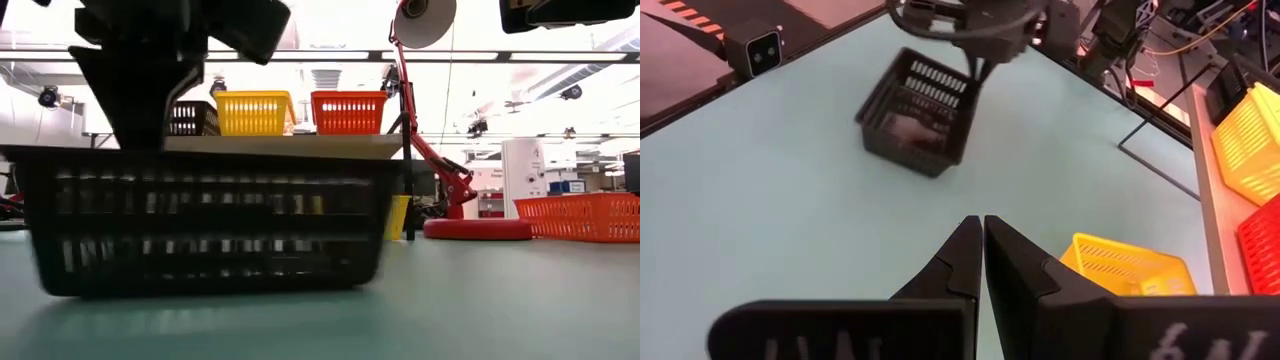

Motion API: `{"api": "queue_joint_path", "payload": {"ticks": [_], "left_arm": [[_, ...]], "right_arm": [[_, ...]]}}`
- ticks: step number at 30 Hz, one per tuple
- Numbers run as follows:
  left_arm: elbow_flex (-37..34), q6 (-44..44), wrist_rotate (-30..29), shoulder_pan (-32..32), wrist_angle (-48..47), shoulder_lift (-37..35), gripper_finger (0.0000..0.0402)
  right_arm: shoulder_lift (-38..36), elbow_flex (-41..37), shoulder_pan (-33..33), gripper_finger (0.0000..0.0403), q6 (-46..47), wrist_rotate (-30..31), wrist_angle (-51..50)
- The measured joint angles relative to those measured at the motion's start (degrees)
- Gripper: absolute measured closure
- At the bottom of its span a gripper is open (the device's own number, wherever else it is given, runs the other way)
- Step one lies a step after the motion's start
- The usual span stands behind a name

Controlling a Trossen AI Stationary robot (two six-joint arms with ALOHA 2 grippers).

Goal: Stack baskets on shelf by color
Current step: Stack the bottom black bin on top of the black bin on the shelf

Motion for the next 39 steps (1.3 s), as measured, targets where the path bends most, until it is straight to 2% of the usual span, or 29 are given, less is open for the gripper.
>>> {"api": "queue_joint_path", "payload": {"ticks": [5,10,13,17,19,22,24,31,39], "left_arm": [[0.0,0.8,-0.1,0.9,-2.9,-0.8,0.0402],[1.1,0.1,-1.0,2.3,1.9,-2.0,0.0402],[2.8,-6.3,-1.7,3.4,5.8,-2.0,0.0402],[4.3,-19.1,-1.5,4.2,12.8,-2.1,0.0402],[5.1,-23.2,-1.7,4.3,19.2,-2.1,0.0402],[5.4,-26.6,-5.3,4.2,30.5,-2.1,0.0402],[5.2,-29.3,-8.2,4.1,34.8,-1.9,0.0402],[3.7,-40.9,-13.7,3.1,34.4,-1.8,0.0402],[0.7,-46.7,-13.2,3.5,34.7,-1.7,0.0402]], "right_arm": [[0.0,0.0,0.0,0.0394,0.0,0.0,0.0],[0.0,0.0,0.0,0.0394,0.0,0.0,0.0],[0.0,0.0,0.0,0.0394,0.2,0.0,0.0],[0.0,0.0,0.0,0.0394,0.5,0.0,0.0],[0.0,0.0,0.0,0.0394,0.5,0.0,0.0],[0.0,0.0,0.0,0.0394,0.5,0.0,0.0],[0.0,0.0,0.0,0.0394,0.8,0.0,0.0],[0.0,-0.1,0.0,0.0394,2.0,0.0,-1.4],[0.0,-0.1,0.0,0.0394,0.9,0.0,-1.4]]}}
